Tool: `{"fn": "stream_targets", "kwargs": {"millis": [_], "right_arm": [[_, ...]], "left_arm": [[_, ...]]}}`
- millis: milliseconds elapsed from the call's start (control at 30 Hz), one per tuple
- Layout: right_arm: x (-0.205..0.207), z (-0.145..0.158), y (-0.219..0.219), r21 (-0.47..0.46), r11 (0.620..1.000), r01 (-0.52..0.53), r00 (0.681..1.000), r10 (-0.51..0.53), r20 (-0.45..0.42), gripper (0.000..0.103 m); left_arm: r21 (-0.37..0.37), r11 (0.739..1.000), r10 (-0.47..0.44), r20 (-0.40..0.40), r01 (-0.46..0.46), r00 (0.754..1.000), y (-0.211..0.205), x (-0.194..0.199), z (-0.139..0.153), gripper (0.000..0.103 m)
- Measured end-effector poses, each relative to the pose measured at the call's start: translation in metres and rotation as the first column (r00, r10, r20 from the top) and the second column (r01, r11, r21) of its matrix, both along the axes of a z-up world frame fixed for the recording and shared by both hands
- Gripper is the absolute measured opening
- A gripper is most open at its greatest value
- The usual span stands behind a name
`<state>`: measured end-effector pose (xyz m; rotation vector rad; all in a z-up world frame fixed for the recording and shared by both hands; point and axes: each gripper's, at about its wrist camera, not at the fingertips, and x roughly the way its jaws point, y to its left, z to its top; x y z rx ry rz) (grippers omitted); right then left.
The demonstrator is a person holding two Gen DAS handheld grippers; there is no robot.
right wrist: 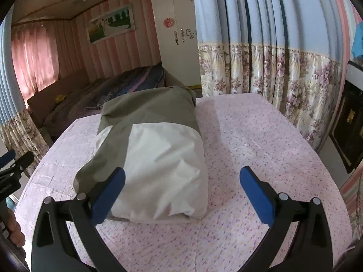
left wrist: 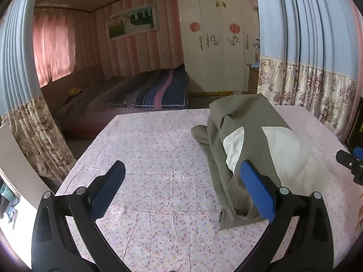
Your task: Fold large clothes
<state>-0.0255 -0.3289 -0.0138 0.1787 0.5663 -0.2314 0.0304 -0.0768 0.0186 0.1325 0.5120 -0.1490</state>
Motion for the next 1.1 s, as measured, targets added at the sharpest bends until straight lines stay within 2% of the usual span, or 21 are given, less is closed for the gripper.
{"fn": "stream_targets", "kwargs": {"millis": [200, 400, 533, 667, 1100], "right_arm": [[-0.01, -0.003, 0.023, -0.038, 0.999, 0.004, 1.0, -0.005, -0.026, 0.101], [-0.018, -0.004, 0.036, -0.076, 0.997, 0.016, 0.999, -0.019, -0.037, 0.101], [-0.024, 0.001, 0.043, -0.102, 0.995, 0.014, 1.0, -0.016, -0.021, 0.101], [-0.027, 0.006, 0.05, -0.128, 0.992, 0.013, 1.0, -0.015, -0.014, 0.101], [-0.03, 0.014, 0.057, -0.128, 0.992, 0.009, 1.0, -0.009, 0.002, 0.101]], "left_arm": [[-0.041, 0.999, -0.023, -0.095, 0.019, 0.995, 0.01, -0.01, -0.009, 0.1], [-0.012, 0.998, 0.064, -0.135, -0.066, 0.989, 0.019, -0.014, -0.028, 0.1], [-0.022, 0.998, 0.06, -0.166, -0.064, 0.984, 0.024, -0.016, -0.035, 0.1], [-0.02, 0.998, 0.056, -0.175, -0.061, 0.983, 0.024, -0.02, -0.037, 0.1], [-0.038, 0.998, 0.05, -0.158, -0.056, 0.986, 0.028, -0.026, -0.024, 0.1]]}}
